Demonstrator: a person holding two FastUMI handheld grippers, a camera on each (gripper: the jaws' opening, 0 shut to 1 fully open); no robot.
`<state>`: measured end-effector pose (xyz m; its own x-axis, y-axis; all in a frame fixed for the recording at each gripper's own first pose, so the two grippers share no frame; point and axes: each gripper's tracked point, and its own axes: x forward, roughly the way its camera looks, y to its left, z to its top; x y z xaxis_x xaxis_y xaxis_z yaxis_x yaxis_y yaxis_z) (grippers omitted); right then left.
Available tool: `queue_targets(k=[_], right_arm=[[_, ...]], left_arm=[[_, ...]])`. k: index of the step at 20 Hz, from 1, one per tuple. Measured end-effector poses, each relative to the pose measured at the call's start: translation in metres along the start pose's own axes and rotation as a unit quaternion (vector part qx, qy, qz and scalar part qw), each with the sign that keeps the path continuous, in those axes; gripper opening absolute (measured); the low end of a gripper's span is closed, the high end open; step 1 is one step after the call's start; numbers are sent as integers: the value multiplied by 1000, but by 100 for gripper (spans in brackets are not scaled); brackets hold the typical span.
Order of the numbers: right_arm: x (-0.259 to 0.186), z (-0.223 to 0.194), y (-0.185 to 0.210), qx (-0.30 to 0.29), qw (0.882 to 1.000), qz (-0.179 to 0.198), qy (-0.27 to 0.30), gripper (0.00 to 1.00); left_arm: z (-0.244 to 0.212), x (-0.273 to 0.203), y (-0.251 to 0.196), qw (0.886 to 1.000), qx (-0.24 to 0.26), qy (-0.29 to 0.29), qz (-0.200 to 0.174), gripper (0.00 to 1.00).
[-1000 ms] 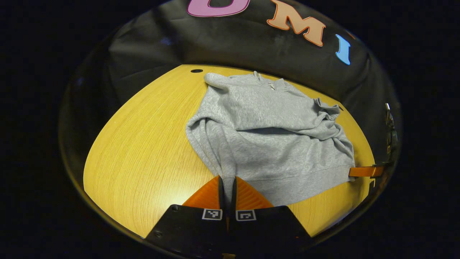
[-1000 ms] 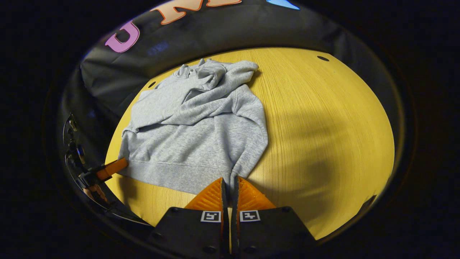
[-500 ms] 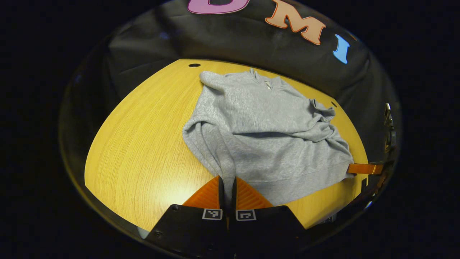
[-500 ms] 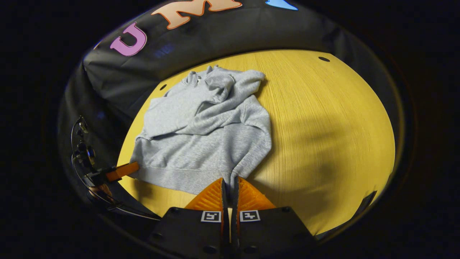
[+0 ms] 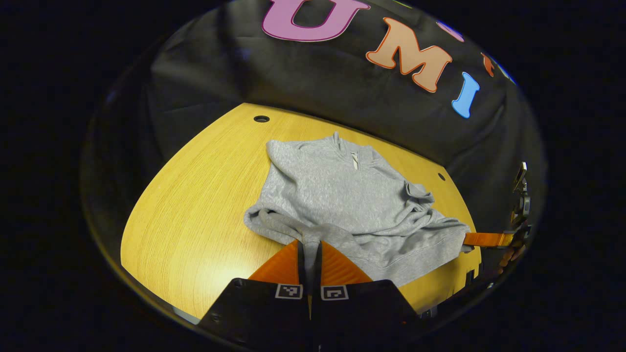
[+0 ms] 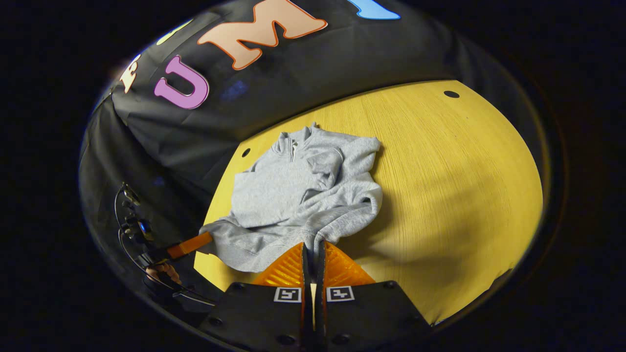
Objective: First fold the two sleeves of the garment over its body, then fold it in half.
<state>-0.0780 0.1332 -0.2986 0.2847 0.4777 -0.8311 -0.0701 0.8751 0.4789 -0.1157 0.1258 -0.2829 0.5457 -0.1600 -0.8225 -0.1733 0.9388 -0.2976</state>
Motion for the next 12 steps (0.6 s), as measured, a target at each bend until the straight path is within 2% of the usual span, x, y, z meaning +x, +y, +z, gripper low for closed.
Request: queue_targets(k=[7, 12], right_arm=[[6, 56, 8, 28, 999, 15, -28, 4], [40, 94, 7, 62, 997, 10, -40, 4]], left_arm=[[47, 19, 0, 999, -36, -3, -16, 0], [70, 48, 3, 998, -54, 22, -19, 0]])
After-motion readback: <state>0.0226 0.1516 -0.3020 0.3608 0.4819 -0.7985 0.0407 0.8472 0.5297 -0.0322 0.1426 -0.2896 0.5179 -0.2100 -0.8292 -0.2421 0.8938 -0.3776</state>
